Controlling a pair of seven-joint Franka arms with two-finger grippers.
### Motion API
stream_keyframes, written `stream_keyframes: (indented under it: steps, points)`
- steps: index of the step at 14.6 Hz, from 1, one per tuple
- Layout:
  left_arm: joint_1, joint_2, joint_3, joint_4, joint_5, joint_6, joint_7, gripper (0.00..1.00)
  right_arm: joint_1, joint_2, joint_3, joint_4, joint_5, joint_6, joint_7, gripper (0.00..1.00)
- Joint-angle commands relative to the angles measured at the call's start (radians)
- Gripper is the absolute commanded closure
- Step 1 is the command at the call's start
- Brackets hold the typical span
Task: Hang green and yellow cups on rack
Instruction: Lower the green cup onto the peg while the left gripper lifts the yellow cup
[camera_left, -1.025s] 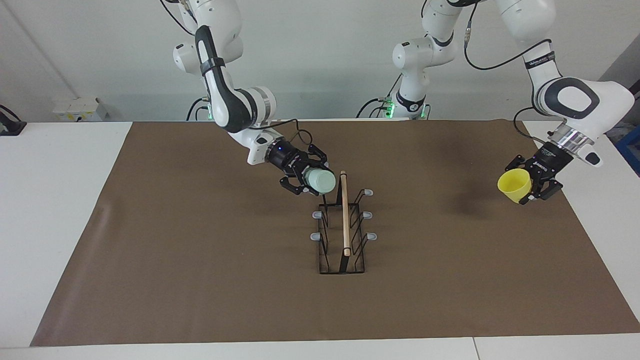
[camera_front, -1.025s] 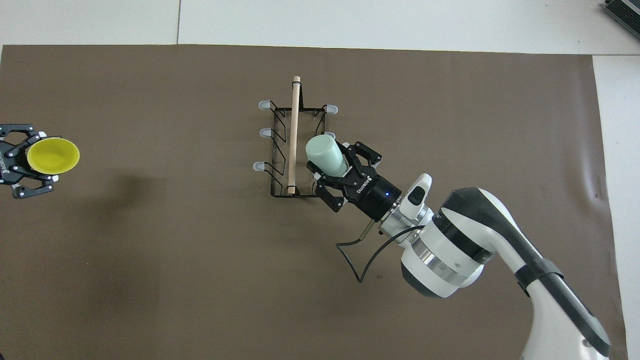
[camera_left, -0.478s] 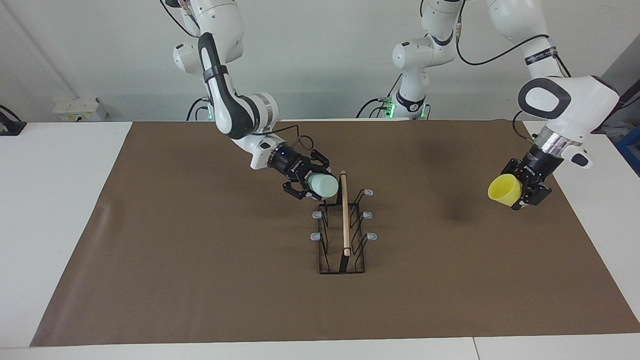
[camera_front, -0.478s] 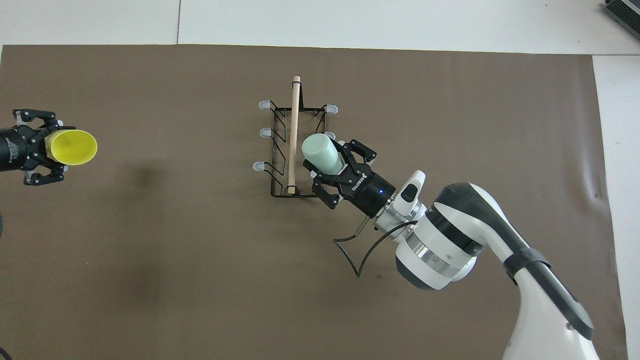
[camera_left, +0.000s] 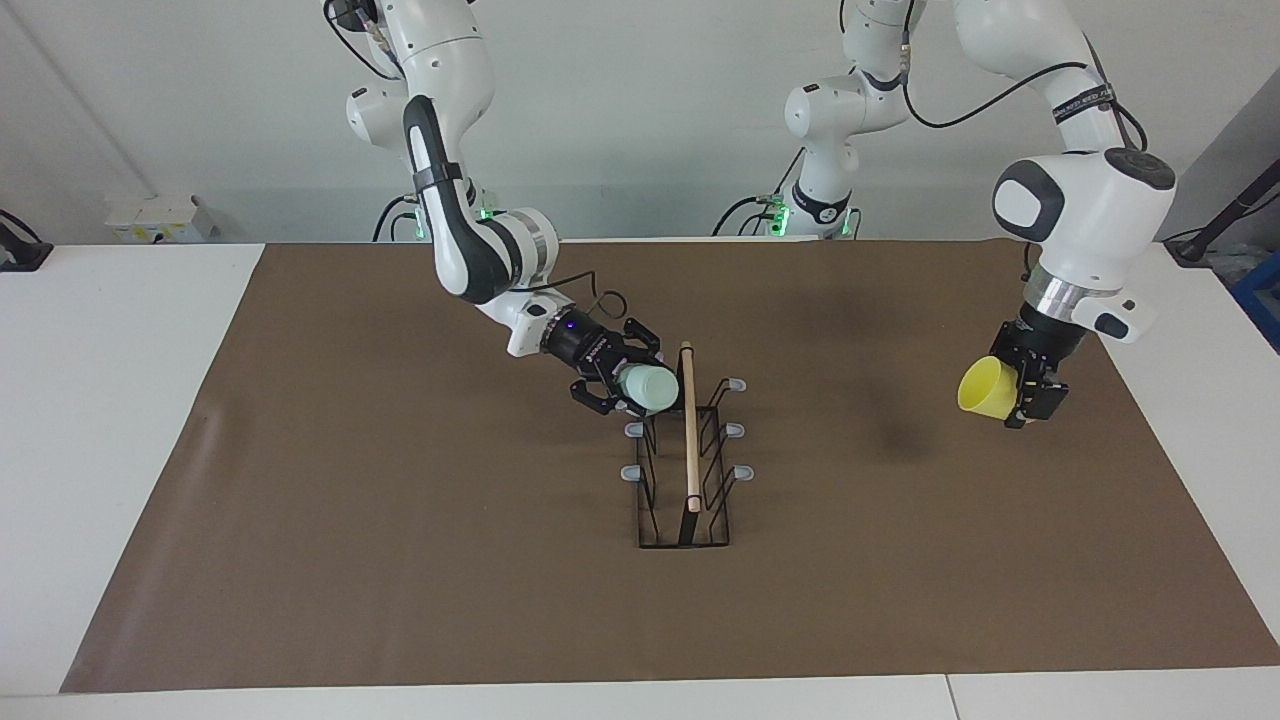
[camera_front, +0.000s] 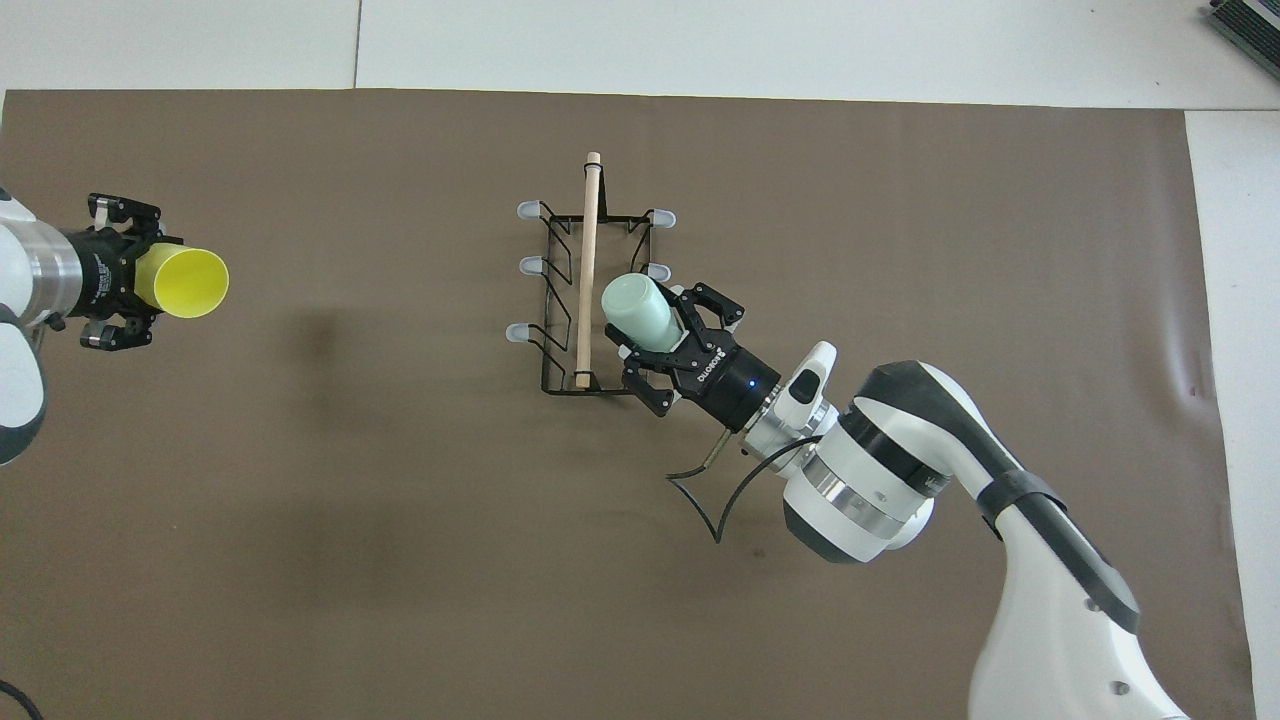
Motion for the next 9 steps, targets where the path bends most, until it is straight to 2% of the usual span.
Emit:
stream_keyframes:
  steps: [1, 2, 7, 9]
  points:
    - [-0.004, -0.005, -0.047, -0.004, 0.151, 0.028, -0.157, 1.00, -0.001, 0.003, 0.007, 0.007, 0.125, -0.001, -0.066, 0.19]
    - [-0.004, -0.005, -0.070, -0.004, 0.197, 0.020, -0.191, 1.00, -0.001, 0.001, 0.007, 0.007, 0.125, -0.001, -0.066, 0.00]
    - [-0.004, -0.006, -0.209, -0.004, 0.440, -0.032, -0.374, 1.00, -0.004, -0.026, 0.007, 0.007, 0.124, 0.005, -0.062, 0.00]
    - [-0.004, -0.011, -0.273, -0.004, 0.538, -0.095, -0.386, 1.00, -0.005, -0.068, 0.007, 0.009, 0.124, 0.069, -0.057, 0.00]
